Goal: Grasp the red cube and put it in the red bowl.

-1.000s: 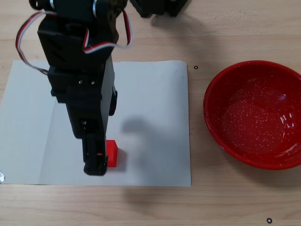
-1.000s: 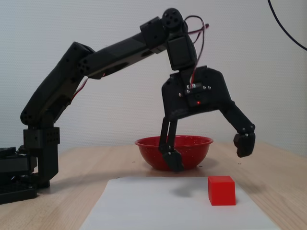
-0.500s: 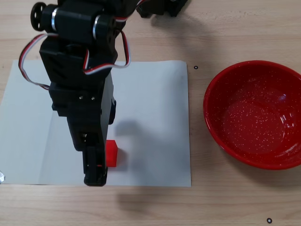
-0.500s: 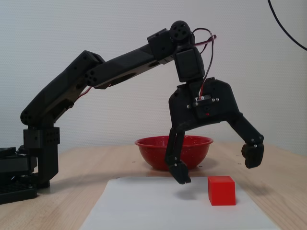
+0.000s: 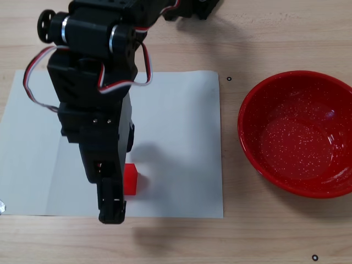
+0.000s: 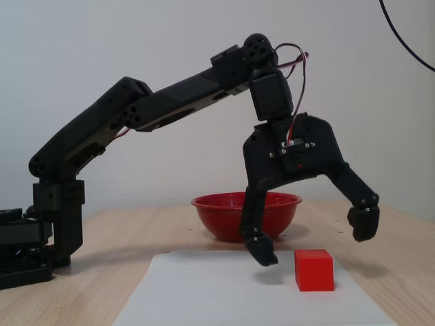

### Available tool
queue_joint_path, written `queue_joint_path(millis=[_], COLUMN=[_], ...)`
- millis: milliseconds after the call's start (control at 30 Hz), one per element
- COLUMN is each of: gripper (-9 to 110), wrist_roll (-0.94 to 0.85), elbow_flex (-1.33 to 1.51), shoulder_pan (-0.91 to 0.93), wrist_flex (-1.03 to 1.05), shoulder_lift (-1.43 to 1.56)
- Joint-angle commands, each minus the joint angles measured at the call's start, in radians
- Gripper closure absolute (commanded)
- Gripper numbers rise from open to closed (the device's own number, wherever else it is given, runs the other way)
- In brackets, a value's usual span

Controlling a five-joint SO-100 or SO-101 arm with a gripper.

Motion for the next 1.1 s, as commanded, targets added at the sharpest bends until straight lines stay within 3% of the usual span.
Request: queue_joint_path(millis=[0, 633, 1067], gripper=[46, 53, 74], wrist_roll=[0.011, 0.017, 0.000], elbow_flex=[-0.100, -0.155, -0.161], shoulder_pan=[0.002, 0.003, 0.009], wrist_flex=[-0.020, 0.005, 0.020], shoulder_lift=[0.055, -0.006, -0.011])
